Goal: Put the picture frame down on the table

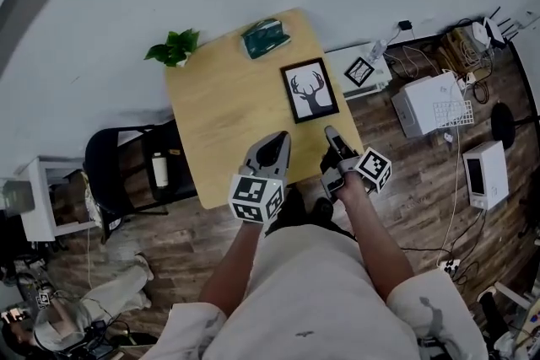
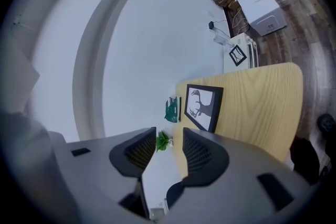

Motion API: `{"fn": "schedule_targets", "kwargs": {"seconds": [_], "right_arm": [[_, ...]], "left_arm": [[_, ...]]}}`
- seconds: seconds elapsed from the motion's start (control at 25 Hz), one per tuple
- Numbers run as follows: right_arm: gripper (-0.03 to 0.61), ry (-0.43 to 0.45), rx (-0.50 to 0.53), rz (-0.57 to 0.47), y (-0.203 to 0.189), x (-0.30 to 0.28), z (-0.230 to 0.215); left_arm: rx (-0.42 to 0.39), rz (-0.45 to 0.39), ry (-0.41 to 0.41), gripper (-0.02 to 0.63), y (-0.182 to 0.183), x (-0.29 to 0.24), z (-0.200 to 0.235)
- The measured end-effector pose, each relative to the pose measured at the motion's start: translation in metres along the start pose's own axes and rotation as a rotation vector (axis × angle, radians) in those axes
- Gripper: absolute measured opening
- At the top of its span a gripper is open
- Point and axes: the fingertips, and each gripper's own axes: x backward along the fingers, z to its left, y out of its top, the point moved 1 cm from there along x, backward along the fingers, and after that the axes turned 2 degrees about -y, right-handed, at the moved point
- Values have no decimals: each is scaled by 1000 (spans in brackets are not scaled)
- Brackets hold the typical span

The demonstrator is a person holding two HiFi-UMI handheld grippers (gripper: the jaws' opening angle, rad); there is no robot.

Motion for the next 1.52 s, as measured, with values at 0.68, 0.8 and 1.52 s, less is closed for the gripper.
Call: {"fn": "schedule_targets", "kwargs": {"seconds": [0.68, 0.8, 1.52], "right_arm": [[0, 140, 215, 44, -11, 102, 47], [0, 160, 316, 58, -15, 118, 62], [0, 160, 1340, 189, -59, 165, 133]], "left_arm": [[-31, -66, 49, 6, -15, 66, -98], [-30, -75, 52, 6, -18, 74, -111], [-54, -132, 36, 6, 3, 91, -157]]}}
